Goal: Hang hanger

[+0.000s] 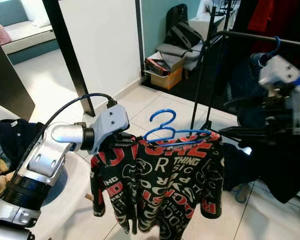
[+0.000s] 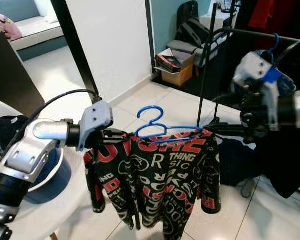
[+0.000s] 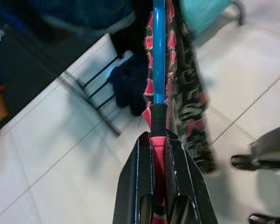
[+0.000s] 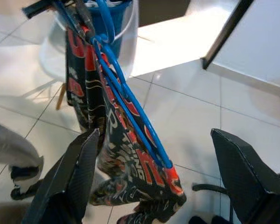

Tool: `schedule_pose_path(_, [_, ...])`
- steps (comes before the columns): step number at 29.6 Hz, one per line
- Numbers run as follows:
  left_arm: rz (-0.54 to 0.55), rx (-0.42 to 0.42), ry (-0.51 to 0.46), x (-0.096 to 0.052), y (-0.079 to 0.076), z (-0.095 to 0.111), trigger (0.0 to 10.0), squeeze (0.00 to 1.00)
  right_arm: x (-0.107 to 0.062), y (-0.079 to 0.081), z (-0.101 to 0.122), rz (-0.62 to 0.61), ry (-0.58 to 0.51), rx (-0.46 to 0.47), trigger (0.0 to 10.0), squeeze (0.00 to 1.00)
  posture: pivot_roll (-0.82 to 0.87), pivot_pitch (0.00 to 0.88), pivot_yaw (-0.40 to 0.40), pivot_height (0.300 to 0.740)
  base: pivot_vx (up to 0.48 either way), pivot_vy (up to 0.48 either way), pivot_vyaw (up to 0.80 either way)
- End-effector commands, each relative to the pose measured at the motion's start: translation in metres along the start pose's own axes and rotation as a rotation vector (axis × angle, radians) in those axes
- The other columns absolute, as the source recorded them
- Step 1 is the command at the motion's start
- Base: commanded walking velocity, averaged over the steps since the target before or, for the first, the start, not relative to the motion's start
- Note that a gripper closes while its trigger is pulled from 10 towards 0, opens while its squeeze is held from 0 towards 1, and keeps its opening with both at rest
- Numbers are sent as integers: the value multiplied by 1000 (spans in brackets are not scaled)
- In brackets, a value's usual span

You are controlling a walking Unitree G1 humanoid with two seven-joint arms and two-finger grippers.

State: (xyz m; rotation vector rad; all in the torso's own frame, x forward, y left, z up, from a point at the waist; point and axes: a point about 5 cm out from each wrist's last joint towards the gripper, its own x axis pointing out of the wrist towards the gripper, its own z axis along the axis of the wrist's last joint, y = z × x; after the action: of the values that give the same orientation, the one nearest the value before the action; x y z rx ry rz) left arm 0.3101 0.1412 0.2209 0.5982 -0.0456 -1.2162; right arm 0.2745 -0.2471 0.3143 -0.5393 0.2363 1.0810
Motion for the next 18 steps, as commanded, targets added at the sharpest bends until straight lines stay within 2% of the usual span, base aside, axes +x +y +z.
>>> schedule_pose_path(1, [-38, 45, -72, -9, 1, 13, 7608, 0, 3, 7, 1, 71, -10, -27, 10000, 0, -121, 0, 50, 740, 0, 0, 0])
schedule_pose_path(4, [-96, 57, -121, -8, -3, 21, 7686, 0, 11, 13, -2, 140, 6, -48, 10000, 0, -121, 0, 50, 740, 0, 0, 0])
schedule_pose_path(7, [-96, 57, -121, -8, -3, 21, 7686, 0, 11, 13, -2, 140, 6, -48, 10000, 0, -121, 0, 50, 740, 0, 0, 0])
schedule_pose_path(8, [-154, 80, -161, 1, -9, 29, 8196, 0, 29, 17, -5, 163, 7, -72, 10000, 0, -121, 0, 50, 740, 0, 0, 0])
schedule_pose_path(9, [-154, 80, -161, 1, -9, 29, 8196, 0, 29, 17, -5, 163, 7, -72, 10000, 0, -121, 0, 50, 740, 0, 0, 0])
schedule_pose_path(12, [-197, 88, -208, 12, -15, 38, 8196, 0, 48, 21, -5, 181, -29, -82, 10000, 0, -121, 0, 50, 740, 0, 0, 0])
schedule_pose_path(14, [-197, 88, -208, 12, -15, 38, 8196, 0, 48, 21, -5, 181, -29, -82, 10000, 0, -121, 0, 50, 740, 0, 0, 0])
schedule_pose_path(16, [-207, 91, -224, 16, -17, 41, 8745, 0, 58, 23, -4, 194, -35, -75, 10000, 0, -122, 0, 48, 740, 0, 0, 0])
schedule_pose_path(17, [-208, 93, -230, 18, -17, 42, 9059, 0, 64, 23, -6, 193, -15, -69, 4510, 0, -122, 0, 48, 740, 0, 0, 0])
schedule_pose_path(18, [-208, 93, -230, 18, -17, 42, 9059, 0, 64, 23, -6, 193, -15, -69, 4510, 0, -122, 0, 48, 740, 0, 0, 0])
